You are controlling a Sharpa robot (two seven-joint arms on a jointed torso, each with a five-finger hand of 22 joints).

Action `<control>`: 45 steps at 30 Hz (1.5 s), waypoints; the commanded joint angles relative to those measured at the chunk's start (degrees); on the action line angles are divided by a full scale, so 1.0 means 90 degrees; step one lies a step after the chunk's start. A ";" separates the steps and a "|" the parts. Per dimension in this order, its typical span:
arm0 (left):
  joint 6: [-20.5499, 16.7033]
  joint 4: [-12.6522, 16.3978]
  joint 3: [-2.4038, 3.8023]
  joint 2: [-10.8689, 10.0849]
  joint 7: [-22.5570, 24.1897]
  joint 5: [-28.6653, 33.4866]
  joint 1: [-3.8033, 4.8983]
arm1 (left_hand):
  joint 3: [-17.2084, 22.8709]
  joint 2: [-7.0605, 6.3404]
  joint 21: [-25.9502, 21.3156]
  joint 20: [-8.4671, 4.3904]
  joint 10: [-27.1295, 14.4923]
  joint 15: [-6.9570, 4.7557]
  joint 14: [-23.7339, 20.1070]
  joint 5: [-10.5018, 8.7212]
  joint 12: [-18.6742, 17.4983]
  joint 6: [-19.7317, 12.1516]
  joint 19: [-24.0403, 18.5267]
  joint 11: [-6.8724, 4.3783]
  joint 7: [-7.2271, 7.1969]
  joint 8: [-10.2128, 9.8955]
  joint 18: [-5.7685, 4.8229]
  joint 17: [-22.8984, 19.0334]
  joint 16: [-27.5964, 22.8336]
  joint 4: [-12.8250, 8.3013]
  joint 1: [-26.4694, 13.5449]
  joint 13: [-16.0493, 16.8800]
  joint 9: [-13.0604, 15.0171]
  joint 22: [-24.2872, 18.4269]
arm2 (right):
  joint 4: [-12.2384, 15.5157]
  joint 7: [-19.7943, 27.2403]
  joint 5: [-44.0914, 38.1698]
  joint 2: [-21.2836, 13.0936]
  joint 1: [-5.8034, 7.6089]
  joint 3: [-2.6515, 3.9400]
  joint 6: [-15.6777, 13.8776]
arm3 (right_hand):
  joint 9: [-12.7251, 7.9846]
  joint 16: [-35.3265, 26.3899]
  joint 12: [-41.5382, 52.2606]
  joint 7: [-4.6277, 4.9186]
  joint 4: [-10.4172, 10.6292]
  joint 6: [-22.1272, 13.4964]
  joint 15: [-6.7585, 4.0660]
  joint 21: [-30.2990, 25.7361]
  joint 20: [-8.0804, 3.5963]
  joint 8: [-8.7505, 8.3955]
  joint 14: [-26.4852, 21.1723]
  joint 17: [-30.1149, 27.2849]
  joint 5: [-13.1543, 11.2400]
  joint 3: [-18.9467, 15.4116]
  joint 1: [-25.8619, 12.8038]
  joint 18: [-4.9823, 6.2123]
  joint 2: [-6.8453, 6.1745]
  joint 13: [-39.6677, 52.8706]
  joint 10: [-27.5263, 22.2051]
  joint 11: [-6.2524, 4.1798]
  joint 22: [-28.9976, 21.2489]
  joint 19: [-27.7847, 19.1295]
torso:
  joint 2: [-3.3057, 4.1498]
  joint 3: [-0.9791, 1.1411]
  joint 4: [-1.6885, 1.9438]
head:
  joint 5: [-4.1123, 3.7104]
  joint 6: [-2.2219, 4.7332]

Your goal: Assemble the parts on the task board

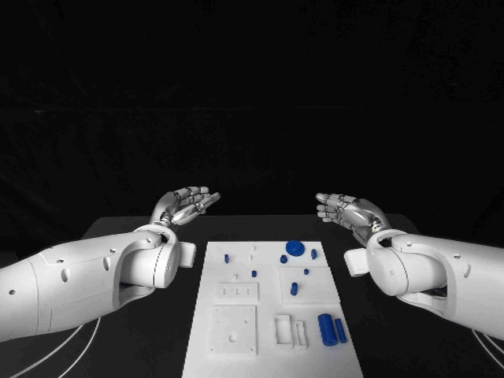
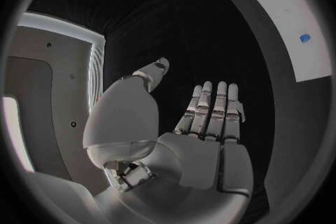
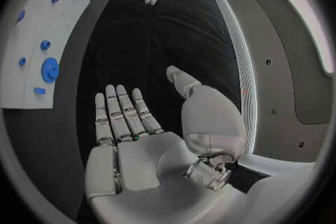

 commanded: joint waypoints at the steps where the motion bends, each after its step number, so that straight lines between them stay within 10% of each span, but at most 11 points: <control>1: 0.0379 -0.0017 -0.0009 0.0022 -0.0214 -0.0103 0.0030 | 0.0123 -0.0061 0.0080 0.0010 0.0195 0.0038 0.0148 0.0051 0.0046 0.0152 0.0119 0.0018 0.0031 0.0096 -0.0099 0.0106 0.0083 0.0031 0.0290 0.0020 0.0118 0.0305 | -0.0051 -0.0619 -0.0137 -0.0040 0.0125 -0.0086 0.0976 | 0.0091 0.0091 0.0050 0.0420 -0.0029 0.0161 0.0047 0.0060 0.0042 0.0098 0.0169 0.0083 0.0071 0.0123 0.0249 0.0004 -0.0025 0.0024 0.0194 0.0052 0.0300 0.0094 | 0.0001 0.0000 0.0000 | 0.0000 0.0000; 12: 0.0517 -0.0008 -0.0004 0.0000 -0.0243 -0.0103 0.0030 | 0.0115 -0.0051 0.0091 0.0011 0.0206 0.0047 0.0150 0.0052 0.0052 0.0157 0.0109 0.0033 0.0044 0.0103 -0.0099 0.0111 0.0088 0.0038 0.0299 0.0023 0.0124 0.0305 | -0.0294 -0.0646 -0.0604 -0.0050 0.0188 -0.0141 0.1041 | 0.0110 0.0169 0.0065 0.0476 -0.0259 0.0213 0.0097 0.0039 0.0018 0.0162 0.0278 0.0134 0.0041 0.0139 0.0409 0.0056 0.0006 0.0030 0.0322 0.0105 0.0389 0.0228 | -0.0011 -0.0019 0.0004 | 0.0014 -0.0020; 19: 0.0695 0.0031 -0.0004 -0.0076 -0.0223 -0.0133 0.0031 | 0.0098 -0.0012 0.0140 0.0005 0.0292 0.0067 0.0197 0.0052 0.0082 0.0212 0.0100 0.0089 0.0115 0.0140 -0.0099 0.0136 0.0123 0.0047 0.0346 0.0037 0.0145 0.0305 | -0.0651 -0.0674 -0.2321 0.0089 0.0188 -0.0139 0.0908 | 0.0171 0.0415 0.0219 0.0559 -0.0868 0.0657 0.0180 0.0057 -0.0027 0.0387 0.0775 0.0237 0.0065 0.0351 0.0854 0.0242 0.0038 0.0080 0.0886 0.0129 0.0419 0.0687 | -0.0009 -0.0022 -0.0007 | 0.0040 -0.0012; 24: 0.0932 0.0076 -0.0003 -0.0148 -0.0242 -0.0280 0.0034 | 0.0011 0.0241 0.0387 -0.0126 0.0825 0.0140 0.0802 0.0062 0.0280 0.0697 0.0429 0.0330 0.0452 0.0353 -0.0039 0.0256 0.0431 -0.0173 0.0609 0.0115 0.0211 0.0293 | -0.1045 -0.0741 -0.4321 0.0274 0.0190 -0.0117 0.0994 | 0.0234 0.0884 0.0546 0.0395 -0.1327 0.1454 -0.0236 0.0280 -0.0104 0.0693 0.1773 0.0446 0.0041 0.0821 0.1163 0.0605 0.0085 0.0184 0.1807 -0.0214 0.0369 0.1624 | 0.0016 -0.0022 -0.0009 | 0.0045 -0.0015; 35: 0.1330 0.0409 0.0017 -0.0380 -0.0269 -0.0501 0.0125 | -0.0142 0.0752 0.0840 -0.0351 0.1712 -0.0119 0.2022 0.0250 0.0374 0.1378 0.1497 0.0311 0.0509 0.0312 0.0311 0.0316 0.0823 -0.1198 0.0720 0.0077 -0.0026 0.0249 | -0.1572 -0.1023 -0.7596 0.0681 0.0359 0.0021 0.1600 | 0.0163 0.2070 0.0558 0.0179 -0.1467 0.2113 -0.1264 0.1163 -0.0288 0.0711 0.4171 0.1444 -0.0098 0.1237 0.1415 0.1519 -0.0034 0.0266 0.2633 -0.0587 0.0196 0.4306 | 0.0210 -0.0003 0.0042 | -0.0002 0.0033; 45: 0.1495 0.0722 0.0047 -0.0565 -0.0341 -0.0802 0.0218 | -0.0048 0.0810 0.1085 -0.0555 0.2021 -0.0344 0.2499 0.0279 0.0331 0.1517 0.1913 0.0261 0.0495 0.0226 0.0305 0.0457 0.1104 -0.1668 0.0529 0.0047 -0.0156 0.0274 | -0.1404 -0.1486 -0.9326 0.0773 0.0528 0.0047 0.2057 | 0.0083 0.3662 0.0402 0.0121 -0.1470 0.2308 -0.1466 0.2167 -0.0982 0.0605 0.5173 0.2558 -0.0069 0.0933 0.1637 0.1528 -0.0129 0.0295 0.2843 -0.0760 0.0679 0.5838 | 0.0429 0.0003 0.0141 | -0.0100 0.0113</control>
